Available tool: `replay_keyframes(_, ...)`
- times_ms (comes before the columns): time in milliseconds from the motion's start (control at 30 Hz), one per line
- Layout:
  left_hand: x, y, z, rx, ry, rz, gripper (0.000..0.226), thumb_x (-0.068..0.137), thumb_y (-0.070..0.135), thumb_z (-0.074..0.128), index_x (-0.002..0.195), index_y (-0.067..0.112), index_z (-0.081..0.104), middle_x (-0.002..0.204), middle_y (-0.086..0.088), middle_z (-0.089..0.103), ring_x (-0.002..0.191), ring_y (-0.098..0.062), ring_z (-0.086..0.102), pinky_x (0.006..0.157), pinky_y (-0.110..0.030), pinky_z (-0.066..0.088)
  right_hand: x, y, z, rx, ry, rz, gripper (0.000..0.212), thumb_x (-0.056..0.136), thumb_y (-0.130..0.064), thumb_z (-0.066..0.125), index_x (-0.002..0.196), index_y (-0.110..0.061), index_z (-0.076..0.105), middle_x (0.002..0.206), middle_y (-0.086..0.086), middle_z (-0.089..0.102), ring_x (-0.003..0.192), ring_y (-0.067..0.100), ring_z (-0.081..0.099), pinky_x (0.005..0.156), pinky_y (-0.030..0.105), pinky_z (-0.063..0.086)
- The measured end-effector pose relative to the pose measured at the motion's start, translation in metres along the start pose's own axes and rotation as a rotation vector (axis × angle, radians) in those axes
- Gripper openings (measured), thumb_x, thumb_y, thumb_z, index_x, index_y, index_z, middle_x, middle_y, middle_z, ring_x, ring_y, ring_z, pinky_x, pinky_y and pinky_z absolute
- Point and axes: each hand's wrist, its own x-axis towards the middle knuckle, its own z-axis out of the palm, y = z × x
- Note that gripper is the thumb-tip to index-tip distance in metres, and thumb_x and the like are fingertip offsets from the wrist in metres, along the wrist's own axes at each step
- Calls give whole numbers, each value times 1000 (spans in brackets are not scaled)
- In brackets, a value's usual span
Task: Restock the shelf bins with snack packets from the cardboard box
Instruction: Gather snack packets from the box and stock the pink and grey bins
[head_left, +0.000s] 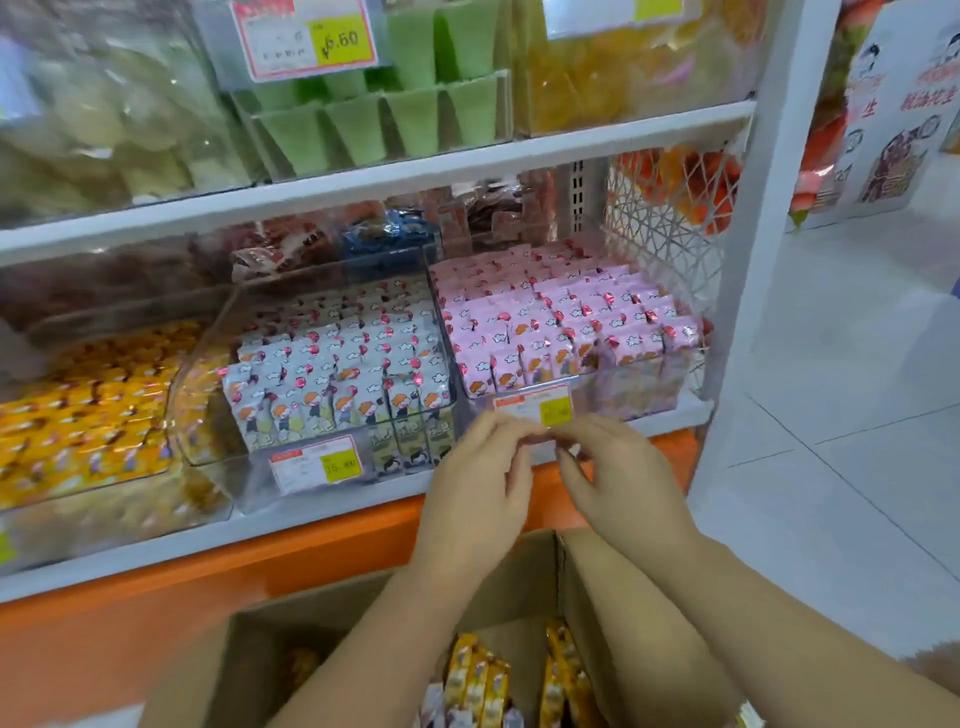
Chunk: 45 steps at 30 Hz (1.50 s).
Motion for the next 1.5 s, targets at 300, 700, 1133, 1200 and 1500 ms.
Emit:
replay_keyframes(300,-151,-132,-37,43,-105,-616,21,95,12,52,106,22,66,105,9,64,93,-4,57,76,-10,38,-85,-32,109,187,-491,229,29,91,-16,58,118,-26,61,102,-13,58,95,6,58,82,15,47)
replay_keyframes(700,-227,-217,9,144,-516,-1122,27,97,24,46,123,20,54,118,-10,64,112,-26,58,104,-39,37,-114,-23,227,158,-954,507,46,91,-22,61,134,-19,48,127,2,59,112,16,56,86,19,39)
replay_keyframes(1133,-224,-243,38,274,-593,-1030,30,98,22,43,126,18,54,121,-7,60,109,-26,57,92,-39,47,-122,-20,315,438,-1121,813,56,95,-21,56,147,-22,33,153,1,31,136,23,34,96,22,30)
replay_keyframes(1200,-220,-239,42,221,-559,-1050,24,98,18,44,116,16,59,112,-8,63,99,-24,60,77,-33,49,-124,-20,313,432,-1014,843,45,96,-22,55,139,-18,46,145,2,44,127,19,44,88,15,30)
replay_keyframes(1500,-217,-246,64,-439,-485,-1515,44,90,12,55,132,11,43,104,-3,59,90,-17,55,72,-25,41,-131,-18,304,507,-866,934,39,91,-19,62,128,-15,53,126,2,52,107,14,48,82,16,33)
